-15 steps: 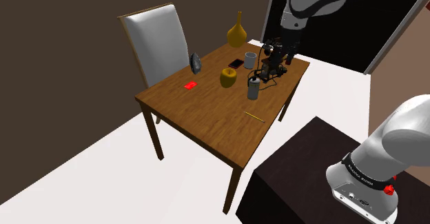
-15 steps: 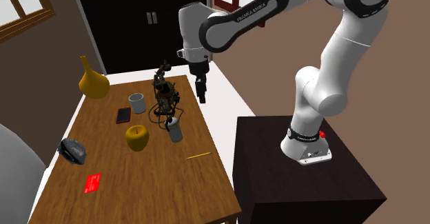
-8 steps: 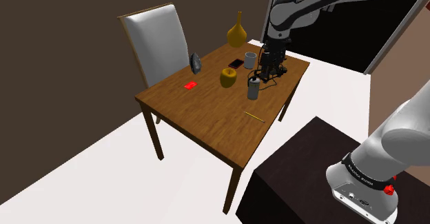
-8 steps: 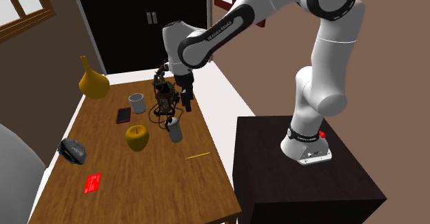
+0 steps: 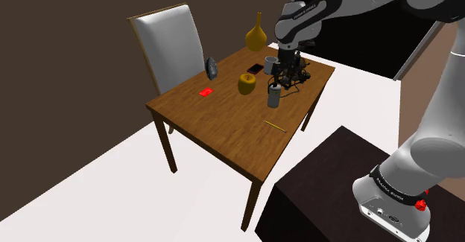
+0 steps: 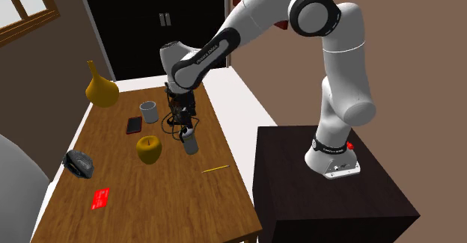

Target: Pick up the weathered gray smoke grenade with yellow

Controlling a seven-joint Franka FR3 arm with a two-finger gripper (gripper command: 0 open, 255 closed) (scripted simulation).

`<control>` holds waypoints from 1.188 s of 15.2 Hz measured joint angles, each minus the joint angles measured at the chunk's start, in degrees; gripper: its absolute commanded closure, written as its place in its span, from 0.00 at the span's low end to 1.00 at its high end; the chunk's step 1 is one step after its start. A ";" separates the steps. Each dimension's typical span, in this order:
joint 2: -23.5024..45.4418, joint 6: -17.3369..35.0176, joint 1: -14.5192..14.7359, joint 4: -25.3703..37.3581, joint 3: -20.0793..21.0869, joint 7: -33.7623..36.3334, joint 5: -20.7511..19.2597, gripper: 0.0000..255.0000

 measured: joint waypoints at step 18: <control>12.39 4.33 -1.40 7.81 0.53 -1.51 1.35 1.00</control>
